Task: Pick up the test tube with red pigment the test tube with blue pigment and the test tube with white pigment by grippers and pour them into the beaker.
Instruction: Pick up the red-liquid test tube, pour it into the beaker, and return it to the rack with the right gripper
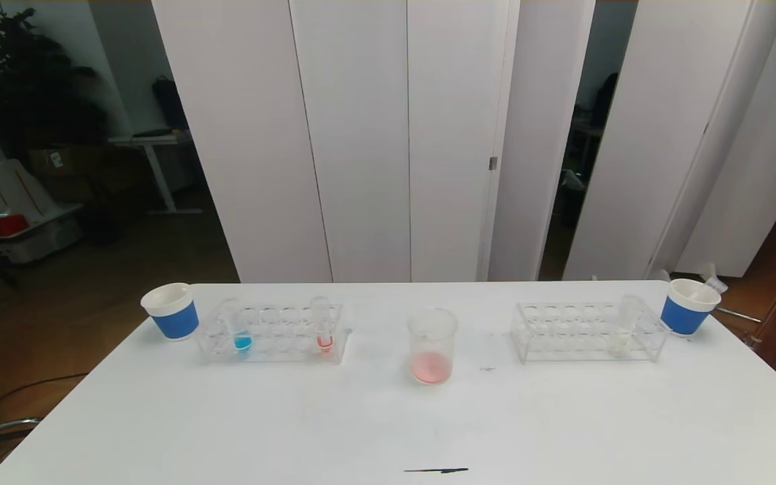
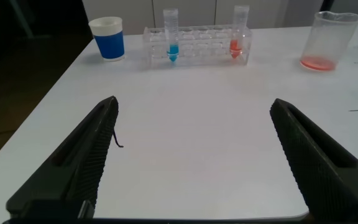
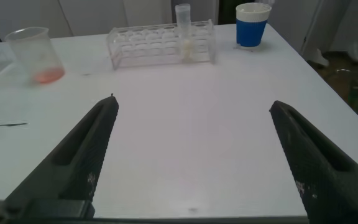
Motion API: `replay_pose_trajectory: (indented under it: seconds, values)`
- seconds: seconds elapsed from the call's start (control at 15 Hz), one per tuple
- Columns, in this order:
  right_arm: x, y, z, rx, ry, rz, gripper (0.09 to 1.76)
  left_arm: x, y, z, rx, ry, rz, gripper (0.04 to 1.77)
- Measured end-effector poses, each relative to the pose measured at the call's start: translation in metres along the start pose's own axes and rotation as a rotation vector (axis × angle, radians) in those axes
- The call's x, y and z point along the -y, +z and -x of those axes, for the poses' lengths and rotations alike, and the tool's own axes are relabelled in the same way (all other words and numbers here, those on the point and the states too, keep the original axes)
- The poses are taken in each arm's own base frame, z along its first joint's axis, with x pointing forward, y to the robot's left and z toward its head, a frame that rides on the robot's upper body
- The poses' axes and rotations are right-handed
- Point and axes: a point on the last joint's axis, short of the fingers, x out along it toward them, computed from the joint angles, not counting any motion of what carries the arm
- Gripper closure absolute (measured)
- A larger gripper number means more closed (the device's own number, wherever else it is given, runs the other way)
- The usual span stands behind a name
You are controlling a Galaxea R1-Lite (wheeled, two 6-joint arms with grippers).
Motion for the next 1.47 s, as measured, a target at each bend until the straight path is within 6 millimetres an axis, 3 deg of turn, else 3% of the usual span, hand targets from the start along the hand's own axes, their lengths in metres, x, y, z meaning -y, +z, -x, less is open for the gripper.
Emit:
replay_pose_trajectory:
  seconds: [0.33, 1.47]
  values:
    - [0.0006, -0.0049, -0.0020, -0.014, -0.005, 0.088, 0.10, 0.0000, 0.0000, 0.0000, 0.000, 0.000, 0.000, 0.06]
    - [0.0006, -0.0053, -0.0023, -0.012, -0.004, 0.086, 0.10, 0.0000, -0.0001, 0.0000, -0.001, 0.001, 0.000, 0.06]
